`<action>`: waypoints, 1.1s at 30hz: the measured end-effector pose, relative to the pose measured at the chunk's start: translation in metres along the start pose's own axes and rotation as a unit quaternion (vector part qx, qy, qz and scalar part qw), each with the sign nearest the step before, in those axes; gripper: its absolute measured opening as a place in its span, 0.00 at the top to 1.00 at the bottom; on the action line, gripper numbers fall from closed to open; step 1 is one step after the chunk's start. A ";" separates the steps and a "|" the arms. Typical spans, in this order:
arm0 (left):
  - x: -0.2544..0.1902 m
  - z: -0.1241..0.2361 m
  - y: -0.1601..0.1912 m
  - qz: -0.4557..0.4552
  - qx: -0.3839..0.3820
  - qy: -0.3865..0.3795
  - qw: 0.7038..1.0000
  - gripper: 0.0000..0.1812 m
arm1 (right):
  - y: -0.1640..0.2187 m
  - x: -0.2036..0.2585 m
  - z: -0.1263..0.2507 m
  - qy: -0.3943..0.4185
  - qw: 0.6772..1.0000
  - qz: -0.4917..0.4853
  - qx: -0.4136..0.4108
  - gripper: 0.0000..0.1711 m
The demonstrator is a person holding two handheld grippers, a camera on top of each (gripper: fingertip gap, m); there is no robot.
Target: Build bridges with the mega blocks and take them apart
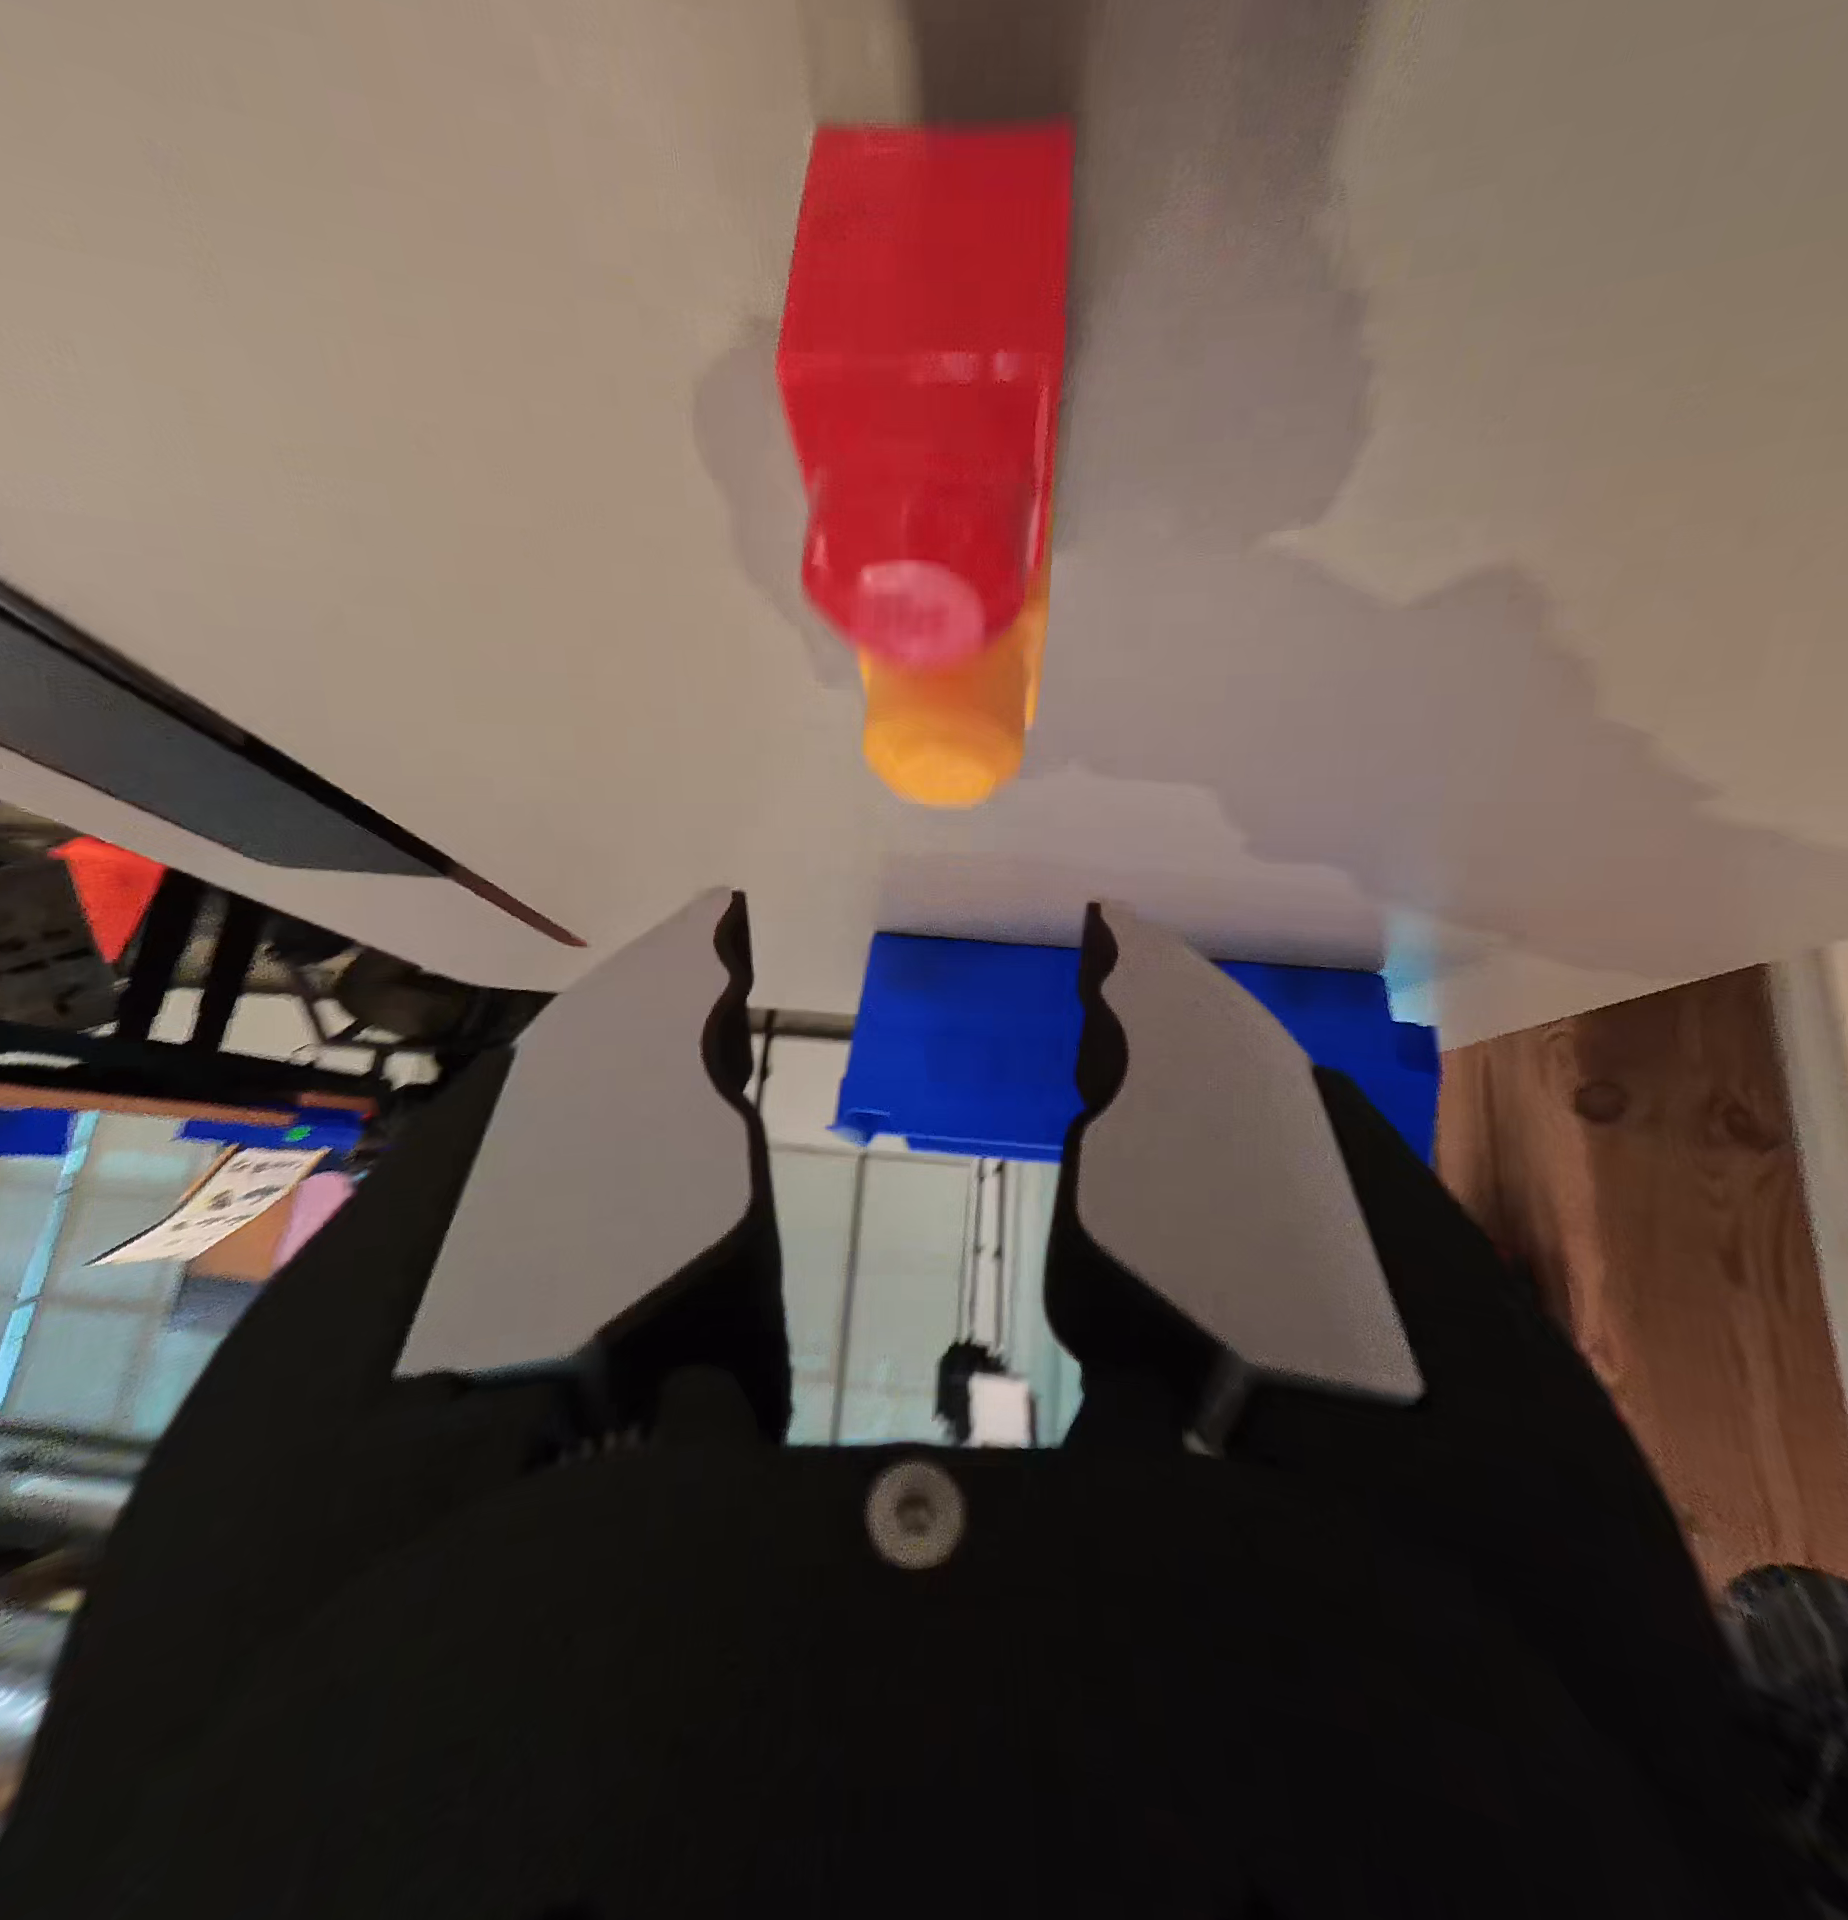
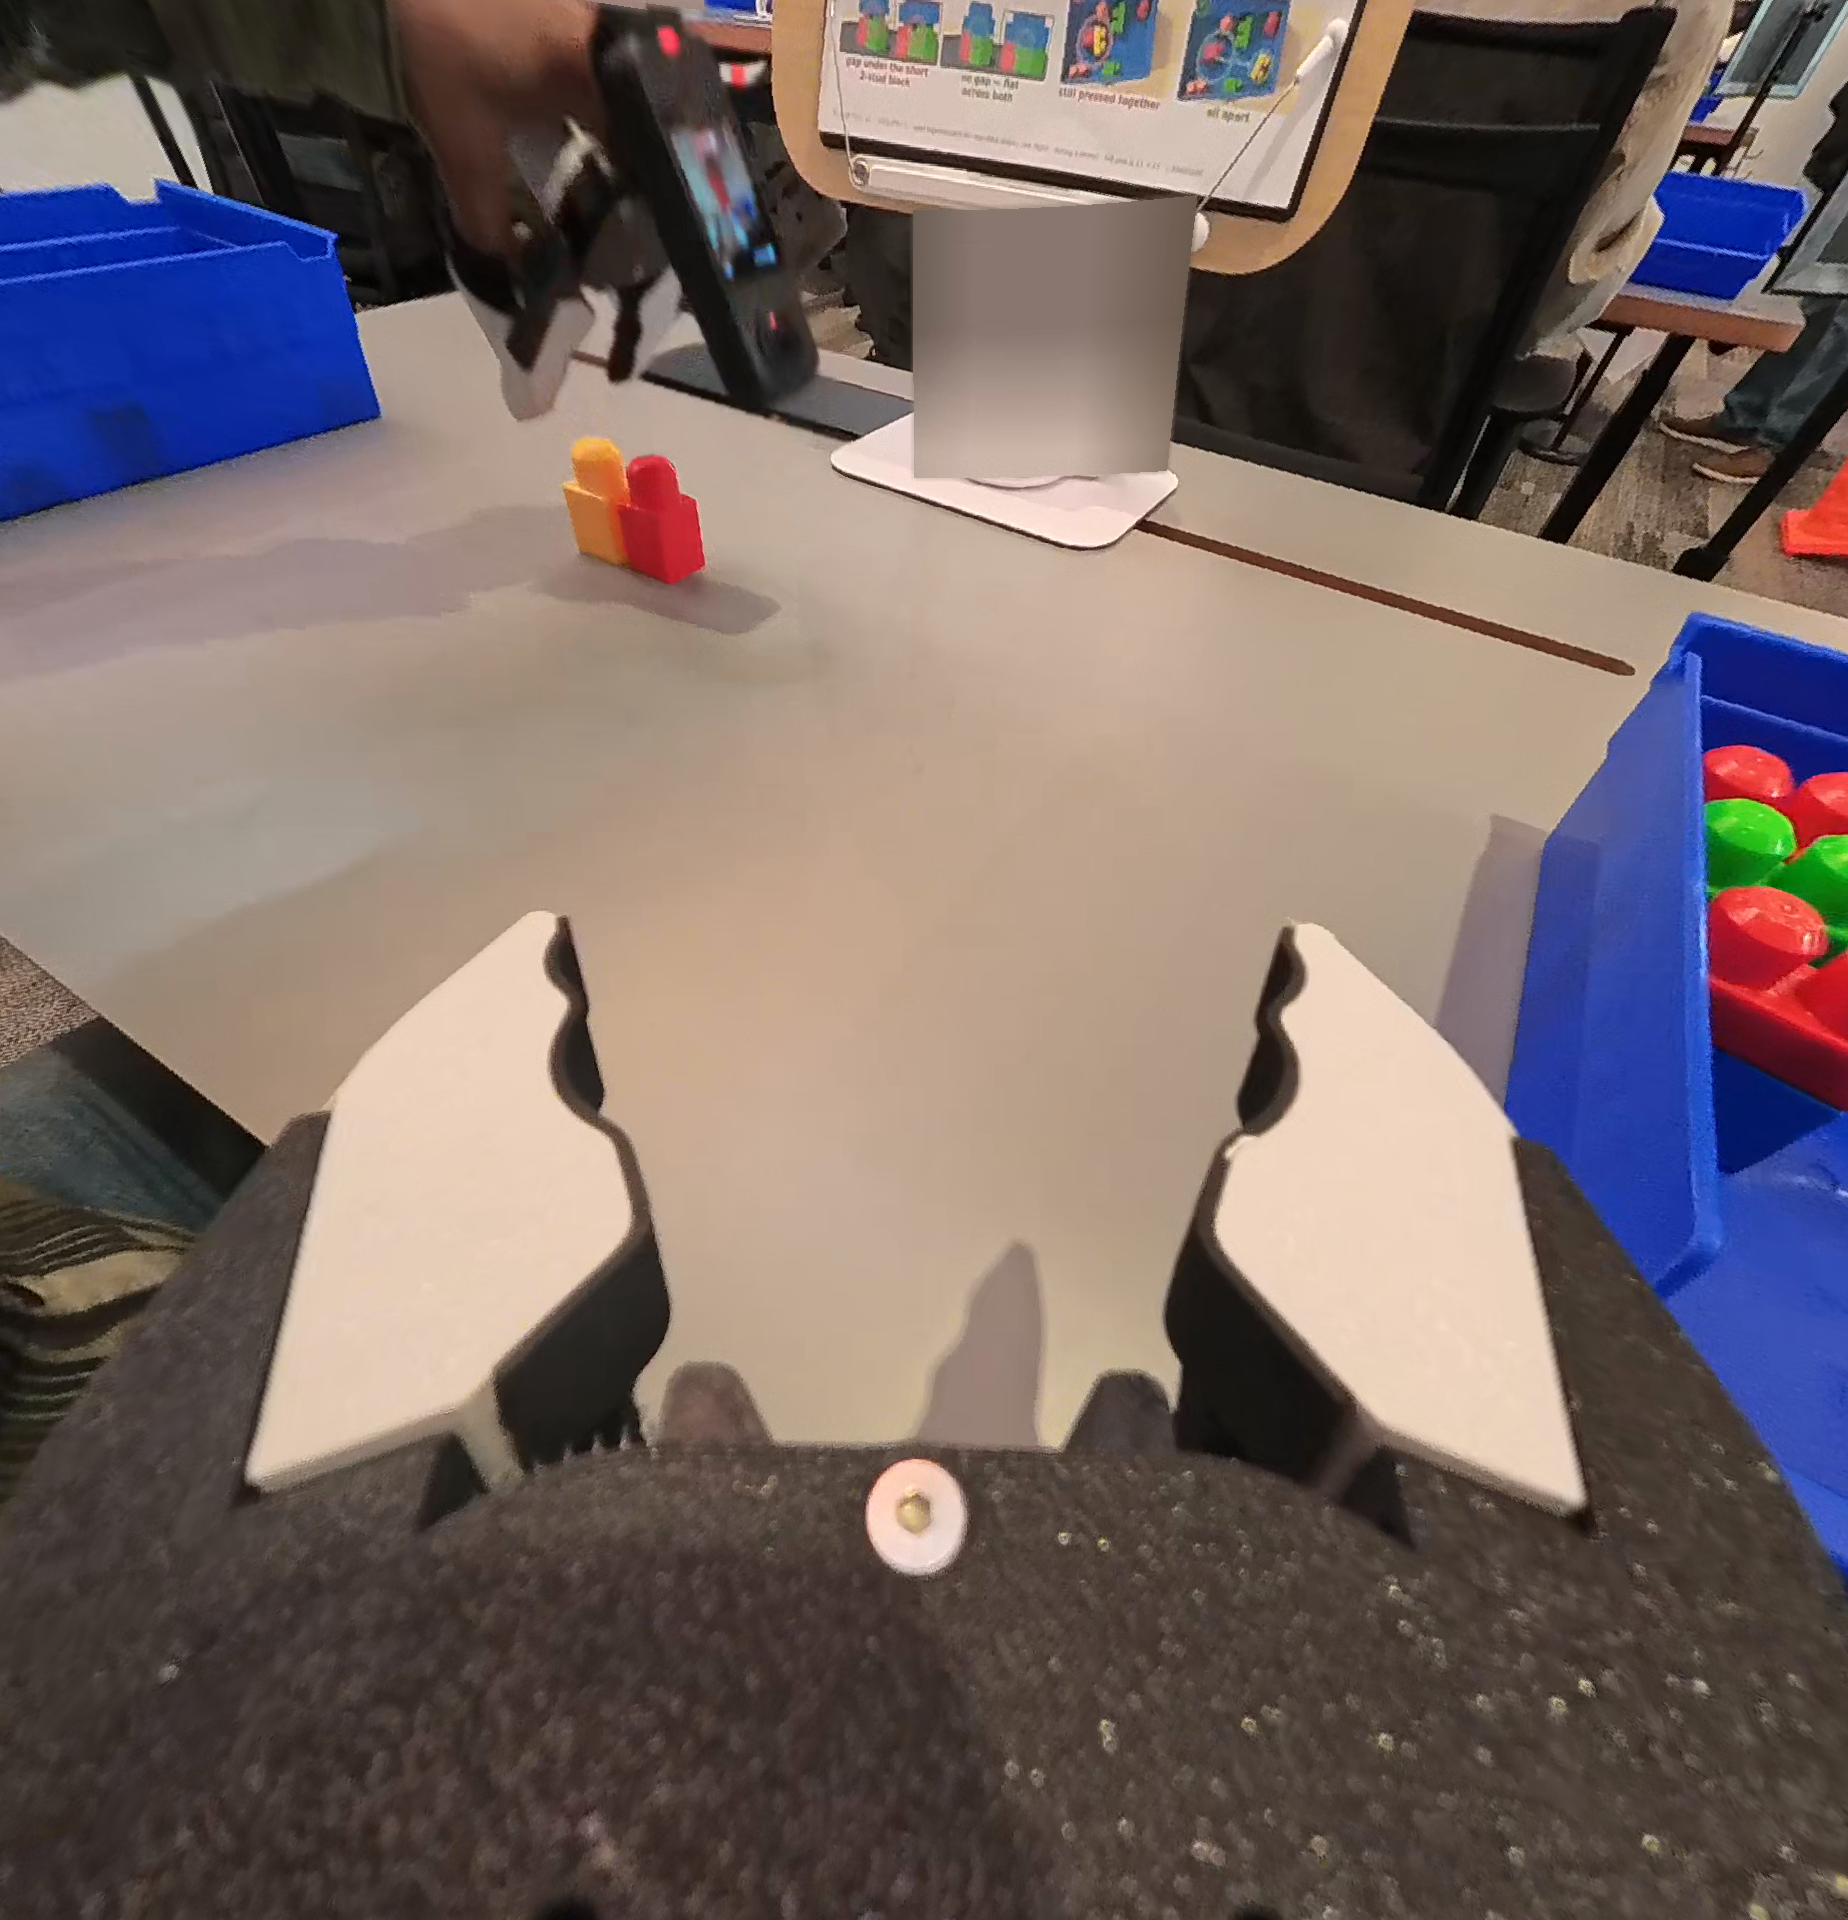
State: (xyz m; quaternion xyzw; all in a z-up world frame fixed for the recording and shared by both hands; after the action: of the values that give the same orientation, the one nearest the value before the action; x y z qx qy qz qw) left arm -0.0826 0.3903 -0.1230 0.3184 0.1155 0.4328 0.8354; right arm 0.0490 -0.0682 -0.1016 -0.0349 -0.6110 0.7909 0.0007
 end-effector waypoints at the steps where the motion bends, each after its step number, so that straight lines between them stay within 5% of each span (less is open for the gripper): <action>1: 0.001 0.005 0.012 0.015 -0.021 0.008 1.000 0.66 | 0.000 0.000 0.000 0.000 1.000 0.000 0.000 0.29; 8: -0.001 0.015 0.092 0.120 -0.279 0.059 0.951 0.63 | -0.003 0.002 -0.002 -0.006 1.000 0.004 -0.004 0.29; 16: -0.012 -0.025 0.114 0.199 -0.533 0.059 0.820 0.59 | -0.010 0.012 -0.015 -0.026 1.000 0.014 -0.005 0.29; 25: -0.029 -0.089 0.079 0.234 -0.672 0.026 0.702 0.75 | -0.019 0.018 -0.024 -0.033 0.999 0.027 0.003 0.29; 33: -0.036 -0.104 0.069 0.215 -0.718 0.033 0.661 1.00 | -0.030 0.023 -0.033 -0.033 0.999 0.041 0.015 0.29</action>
State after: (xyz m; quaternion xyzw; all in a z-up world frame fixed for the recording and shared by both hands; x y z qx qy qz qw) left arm -0.1976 0.4358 -0.1624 -0.3787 -0.2750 0.5596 0.6840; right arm 0.0267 -0.0278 -0.0818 -0.0339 -0.5969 0.8000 -0.0514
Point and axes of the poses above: each gripper's, where its closed fingertips meet, z back along the fingers, y out of its underside, x = y × z across the jaws, the point moved 8 cm from there along z, back along the fingers, and after that the axes turned 3 degrees about -x, right-handed, at the moved point
